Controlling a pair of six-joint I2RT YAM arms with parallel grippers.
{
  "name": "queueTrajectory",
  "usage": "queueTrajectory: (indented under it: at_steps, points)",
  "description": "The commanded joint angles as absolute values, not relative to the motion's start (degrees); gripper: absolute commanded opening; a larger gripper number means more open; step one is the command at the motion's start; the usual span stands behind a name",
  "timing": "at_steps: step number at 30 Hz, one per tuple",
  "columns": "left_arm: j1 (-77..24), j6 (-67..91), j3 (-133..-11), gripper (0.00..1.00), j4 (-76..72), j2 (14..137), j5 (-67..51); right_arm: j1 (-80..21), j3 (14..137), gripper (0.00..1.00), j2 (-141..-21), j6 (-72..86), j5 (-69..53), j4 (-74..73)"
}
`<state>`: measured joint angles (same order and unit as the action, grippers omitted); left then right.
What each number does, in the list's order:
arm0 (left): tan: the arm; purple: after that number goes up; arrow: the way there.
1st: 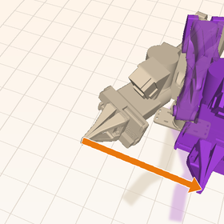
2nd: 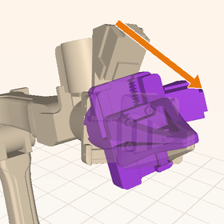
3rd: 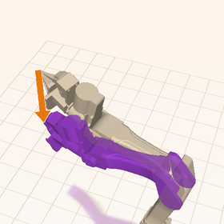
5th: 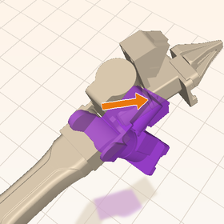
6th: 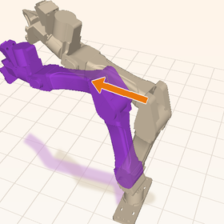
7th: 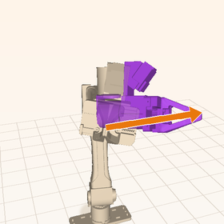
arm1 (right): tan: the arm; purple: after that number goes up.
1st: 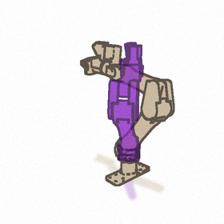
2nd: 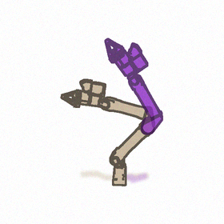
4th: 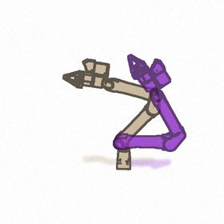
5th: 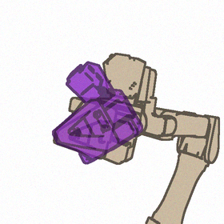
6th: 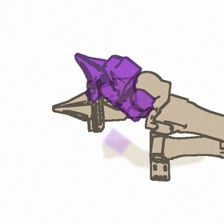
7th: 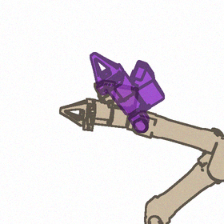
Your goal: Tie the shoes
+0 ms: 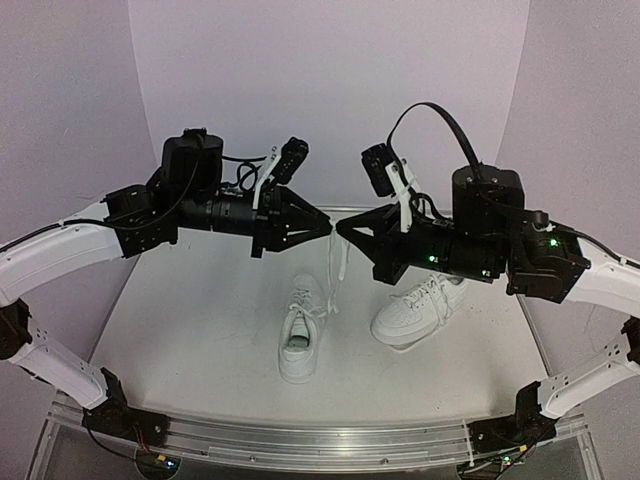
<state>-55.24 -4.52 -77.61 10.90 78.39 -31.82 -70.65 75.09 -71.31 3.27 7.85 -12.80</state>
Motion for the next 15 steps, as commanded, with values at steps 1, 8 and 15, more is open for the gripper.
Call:
queueTrajectory:
  at_steps: [1, 8, 15]
  points:
    - [-55.5, -4.7, -80.2, 0.10, 9.6, 77.2, -31.8, -70.6, 74.7, 0.00, -71.1, 4.0, 7.6, -10.2]
    - [-55.5, -4.8, -80.8, 0.07, 10.2, 78.2, -33.2, -70.6, 74.5, 0.00, -71.1, 4.1, 7.6, -10.0]
    - [-55.7, -5.4, -81.5, 0.17, 10.9, 79.1, -34.4, -70.6, 74.9, 0.00, -71.4, 4.0, 7.4, -9.9]
